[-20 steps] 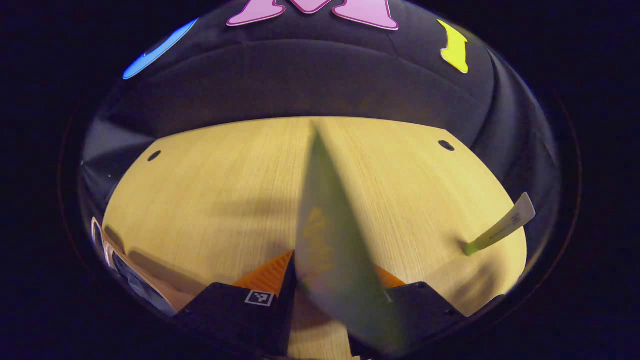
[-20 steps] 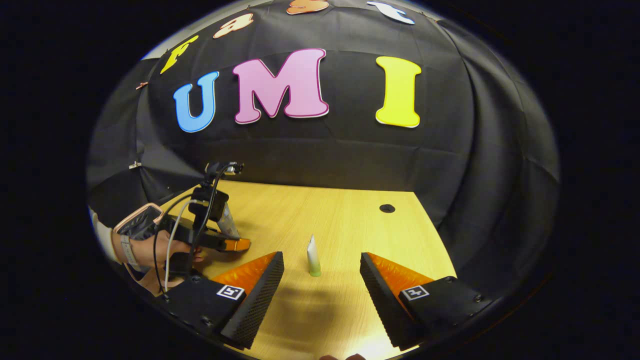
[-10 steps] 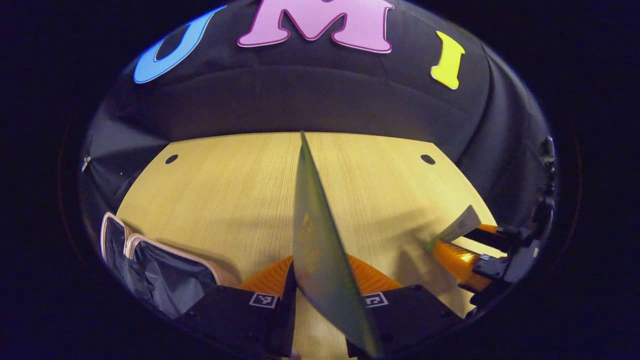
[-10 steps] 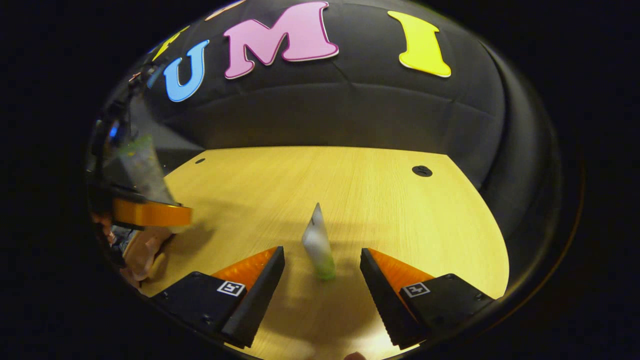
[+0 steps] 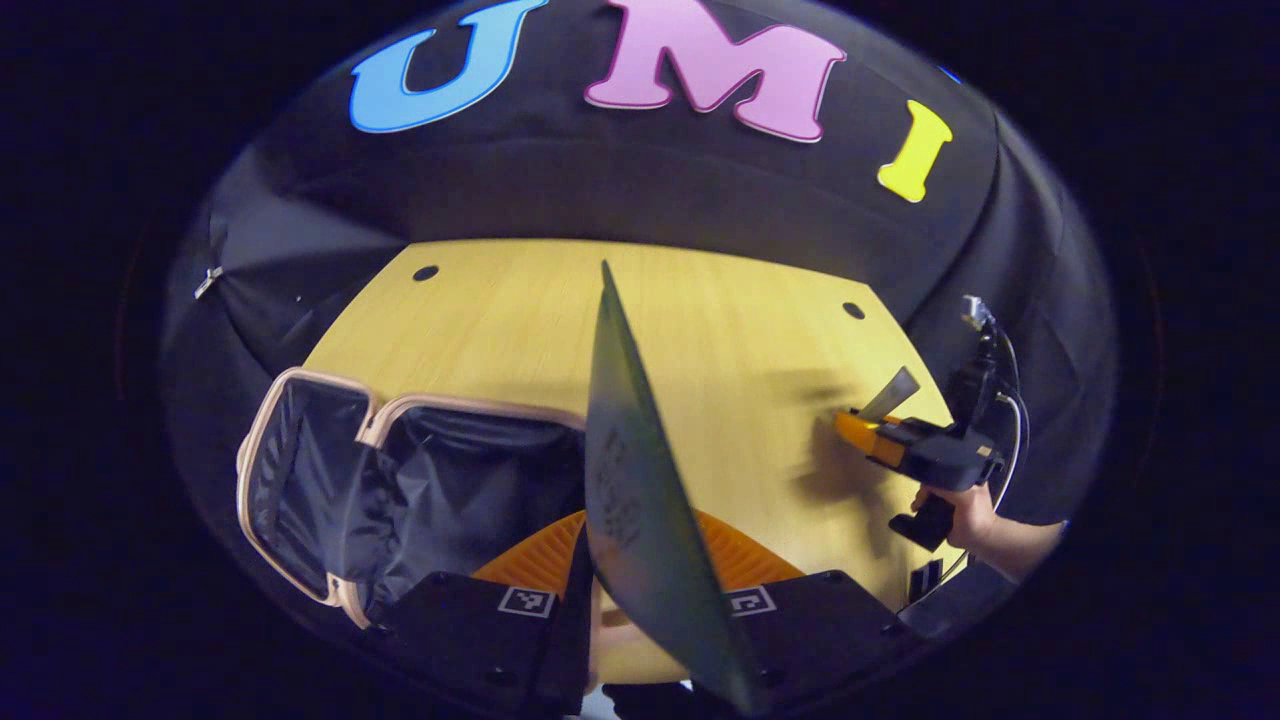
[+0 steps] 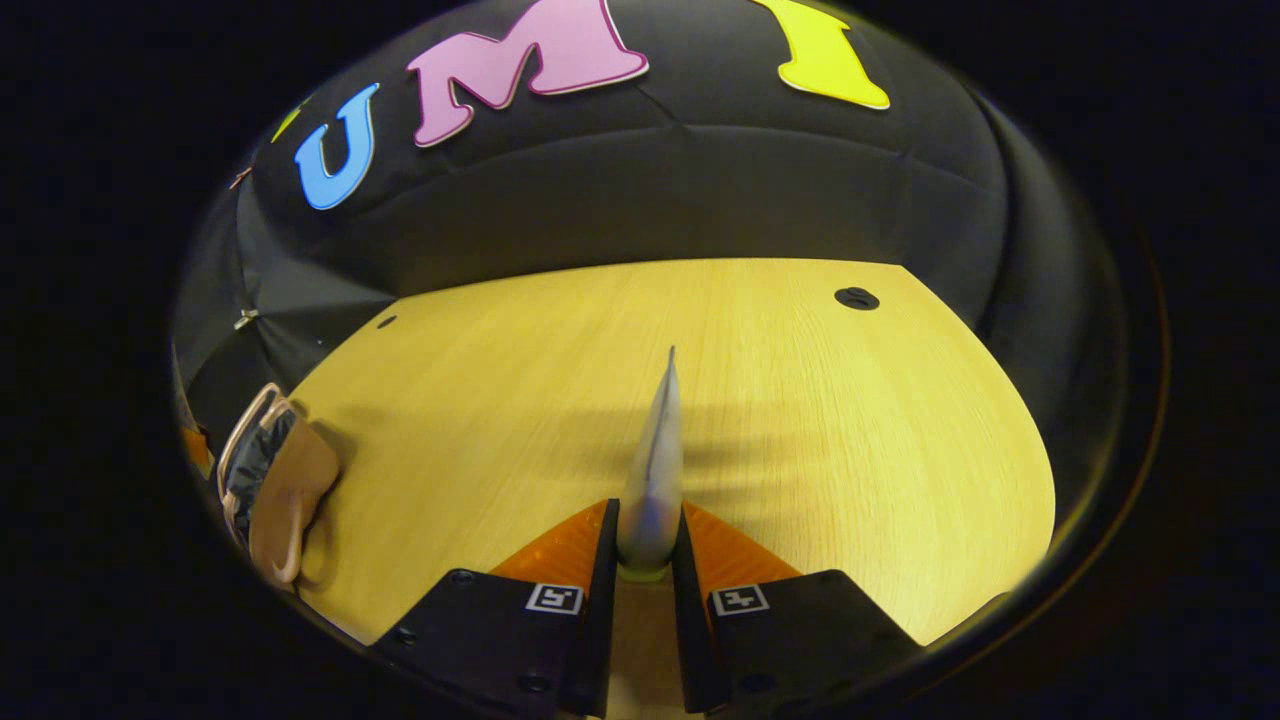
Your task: First open the suitcase, pack the skin care products into it, and then close the suitcase.
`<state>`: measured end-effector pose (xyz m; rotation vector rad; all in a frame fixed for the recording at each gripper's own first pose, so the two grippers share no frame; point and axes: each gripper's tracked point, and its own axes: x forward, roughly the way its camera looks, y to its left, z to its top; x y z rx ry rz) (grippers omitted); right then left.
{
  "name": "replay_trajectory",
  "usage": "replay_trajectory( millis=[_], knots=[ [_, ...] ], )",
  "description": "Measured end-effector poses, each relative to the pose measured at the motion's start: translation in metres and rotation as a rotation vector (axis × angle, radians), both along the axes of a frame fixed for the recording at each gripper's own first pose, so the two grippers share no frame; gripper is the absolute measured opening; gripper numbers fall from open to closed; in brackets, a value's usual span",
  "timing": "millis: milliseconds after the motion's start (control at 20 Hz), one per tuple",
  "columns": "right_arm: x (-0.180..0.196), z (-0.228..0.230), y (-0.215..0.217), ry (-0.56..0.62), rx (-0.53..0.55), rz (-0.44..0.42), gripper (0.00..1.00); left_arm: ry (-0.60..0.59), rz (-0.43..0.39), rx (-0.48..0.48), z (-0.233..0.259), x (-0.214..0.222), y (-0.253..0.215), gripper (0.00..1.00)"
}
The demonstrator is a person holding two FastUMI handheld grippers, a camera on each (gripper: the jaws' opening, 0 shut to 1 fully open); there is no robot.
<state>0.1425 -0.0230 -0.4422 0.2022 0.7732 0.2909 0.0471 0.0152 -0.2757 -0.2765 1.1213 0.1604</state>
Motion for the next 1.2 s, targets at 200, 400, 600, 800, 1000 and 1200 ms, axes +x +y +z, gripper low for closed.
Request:
replay_trajectory(
  millis=[200,400,600,800,1000,1200],
  knots=[
    [-0.045,0.058,0.019,-0.066,0.034,0.09,0.31,0.247,0.053,0.03,-0.021,-0.076,0.055,0.47],
    [-0.098,0.101,0.051,-0.071,0.082,0.133,0.31,0.446,0.014,0.049,-0.065,-0.122,0.096,0.48],
    [-0.125,0.127,0.078,-0.057,0.095,0.069,0.31,0.587,0.055,0.03,-0.115,-0.144,0.119,0.47],
    [-0.144,0.15,0.108,-0.062,0.083,0.055,0.31,0.585,0.12,-0.106,-0.136,-0.153,0.11,0.51],
    [-0.158,0.173,0.162,-0.049,0.106,0.12,0.31,0.411,0.077,-0.133,-0.098,-0.136,0.112,0.8],
    [-0.168,0.188,0.24,0.032,0.176,0.218,0.31,0.005,0.071,-0.133,-0.025,-0.093,0.138,0.89]
  ],
)
